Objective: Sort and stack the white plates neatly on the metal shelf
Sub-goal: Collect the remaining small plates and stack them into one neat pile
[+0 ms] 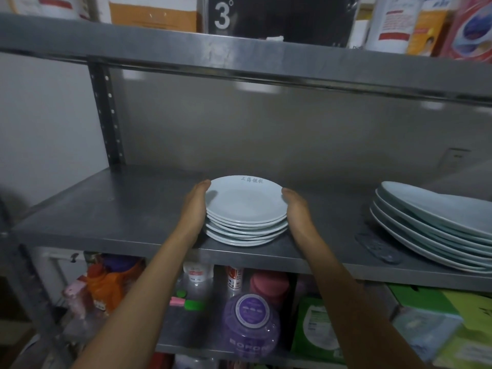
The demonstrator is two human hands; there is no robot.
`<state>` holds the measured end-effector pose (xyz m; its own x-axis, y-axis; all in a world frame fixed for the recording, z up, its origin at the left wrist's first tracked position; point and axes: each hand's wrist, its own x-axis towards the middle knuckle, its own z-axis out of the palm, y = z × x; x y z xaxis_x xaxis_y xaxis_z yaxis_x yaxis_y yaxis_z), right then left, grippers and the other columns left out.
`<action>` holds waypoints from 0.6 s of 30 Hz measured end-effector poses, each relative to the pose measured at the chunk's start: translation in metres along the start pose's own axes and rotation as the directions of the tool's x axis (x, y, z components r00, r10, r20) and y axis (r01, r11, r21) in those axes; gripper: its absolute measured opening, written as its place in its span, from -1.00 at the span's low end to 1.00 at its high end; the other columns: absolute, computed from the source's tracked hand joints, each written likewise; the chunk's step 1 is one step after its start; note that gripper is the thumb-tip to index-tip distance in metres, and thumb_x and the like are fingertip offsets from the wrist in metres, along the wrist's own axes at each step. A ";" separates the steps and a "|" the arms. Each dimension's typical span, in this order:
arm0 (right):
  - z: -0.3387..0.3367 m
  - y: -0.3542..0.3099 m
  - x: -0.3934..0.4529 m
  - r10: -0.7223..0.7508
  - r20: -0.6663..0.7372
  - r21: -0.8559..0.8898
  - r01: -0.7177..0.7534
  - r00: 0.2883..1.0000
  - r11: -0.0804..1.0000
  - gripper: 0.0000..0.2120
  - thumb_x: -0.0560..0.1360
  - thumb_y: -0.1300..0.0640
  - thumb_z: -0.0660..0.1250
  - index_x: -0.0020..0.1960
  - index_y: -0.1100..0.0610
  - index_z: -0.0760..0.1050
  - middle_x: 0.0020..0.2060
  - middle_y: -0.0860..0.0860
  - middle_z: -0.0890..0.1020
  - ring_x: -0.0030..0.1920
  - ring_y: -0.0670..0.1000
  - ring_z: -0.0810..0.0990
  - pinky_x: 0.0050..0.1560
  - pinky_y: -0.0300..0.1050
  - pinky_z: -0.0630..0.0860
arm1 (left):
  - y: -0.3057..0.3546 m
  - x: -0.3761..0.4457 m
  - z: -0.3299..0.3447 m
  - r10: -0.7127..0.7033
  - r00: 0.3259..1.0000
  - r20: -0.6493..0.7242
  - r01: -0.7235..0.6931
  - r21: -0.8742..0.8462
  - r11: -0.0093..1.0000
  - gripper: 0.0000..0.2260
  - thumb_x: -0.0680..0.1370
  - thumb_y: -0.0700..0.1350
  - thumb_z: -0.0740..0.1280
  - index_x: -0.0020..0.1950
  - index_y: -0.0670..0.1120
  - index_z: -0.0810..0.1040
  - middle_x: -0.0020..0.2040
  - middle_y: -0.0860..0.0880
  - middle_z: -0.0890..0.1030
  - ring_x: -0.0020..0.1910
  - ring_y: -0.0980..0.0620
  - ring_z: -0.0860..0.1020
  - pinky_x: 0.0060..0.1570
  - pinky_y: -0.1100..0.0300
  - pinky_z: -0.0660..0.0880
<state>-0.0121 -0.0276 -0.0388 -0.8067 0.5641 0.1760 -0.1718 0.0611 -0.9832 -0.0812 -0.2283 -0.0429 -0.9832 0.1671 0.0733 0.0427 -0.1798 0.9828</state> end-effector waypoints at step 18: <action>0.010 0.008 -0.002 0.084 0.073 0.015 -0.085 0.994 0.996 -0.61 0.58 0.26 0.15 0.40 0.18 0.36 0.28 0.10 0.51 0.19 0.07 0.53 0.15 -0.10 0.44 | -0.007 0.005 -0.003 -0.038 0.999 -0.020 0.037 -0.051 0.998 -0.63 0.53 0.07 0.19 0.30 0.01 0.50 0.25 -0.10 0.56 0.22 -0.13 0.52 0.32 -0.13 0.37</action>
<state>-0.0177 -0.0363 -0.0464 -0.8575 0.5054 0.0957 -0.1107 0.0004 -0.9939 -0.0869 -0.2291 -0.0500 -0.9875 0.1539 0.0325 -0.0026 -0.2223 0.9750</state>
